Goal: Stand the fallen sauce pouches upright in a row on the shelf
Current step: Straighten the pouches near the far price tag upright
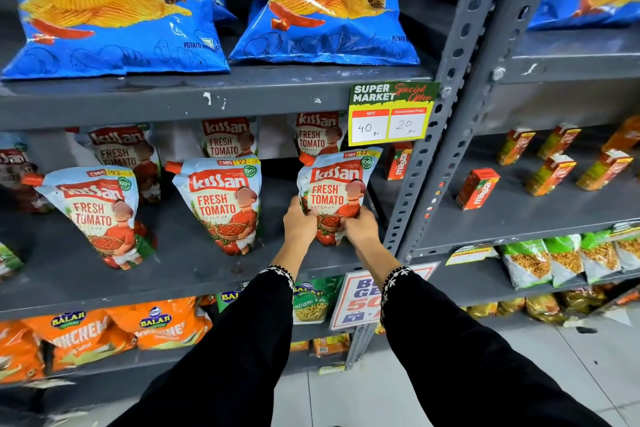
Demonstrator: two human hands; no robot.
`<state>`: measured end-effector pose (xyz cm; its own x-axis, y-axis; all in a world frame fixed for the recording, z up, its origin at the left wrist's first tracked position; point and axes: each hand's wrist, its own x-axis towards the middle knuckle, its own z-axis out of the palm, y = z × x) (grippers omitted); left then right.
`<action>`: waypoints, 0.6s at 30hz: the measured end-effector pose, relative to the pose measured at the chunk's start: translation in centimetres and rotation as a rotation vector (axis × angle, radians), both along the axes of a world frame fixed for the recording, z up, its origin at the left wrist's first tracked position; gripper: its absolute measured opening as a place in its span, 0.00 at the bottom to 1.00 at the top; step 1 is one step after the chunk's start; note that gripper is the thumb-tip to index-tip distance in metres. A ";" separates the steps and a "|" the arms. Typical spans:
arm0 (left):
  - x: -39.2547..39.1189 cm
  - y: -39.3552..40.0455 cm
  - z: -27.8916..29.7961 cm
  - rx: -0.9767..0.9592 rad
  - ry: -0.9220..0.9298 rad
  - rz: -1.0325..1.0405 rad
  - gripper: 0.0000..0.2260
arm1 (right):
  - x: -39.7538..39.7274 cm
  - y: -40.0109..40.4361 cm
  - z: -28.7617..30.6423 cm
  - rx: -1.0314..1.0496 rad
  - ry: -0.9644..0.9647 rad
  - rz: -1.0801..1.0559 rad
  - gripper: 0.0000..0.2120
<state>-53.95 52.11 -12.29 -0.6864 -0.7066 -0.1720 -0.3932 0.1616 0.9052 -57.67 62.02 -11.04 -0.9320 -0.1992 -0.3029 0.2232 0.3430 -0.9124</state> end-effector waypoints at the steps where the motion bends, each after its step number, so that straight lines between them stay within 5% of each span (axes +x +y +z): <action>1: 0.0 0.1 0.0 0.004 0.001 -0.005 0.17 | 0.0 0.0 0.0 0.000 0.006 -0.001 0.17; 18: 1.4 -0.5 -1.0 0.024 0.007 0.058 0.19 | -0.4 -1.5 -1.5 0.057 -0.131 -0.139 0.19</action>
<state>-52.56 51.58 -13.33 -0.6457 -0.7409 -0.1846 -0.3947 0.1169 0.9114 -58.04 60.49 -12.56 -0.9012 -0.0504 -0.4304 0.3875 0.3510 -0.8524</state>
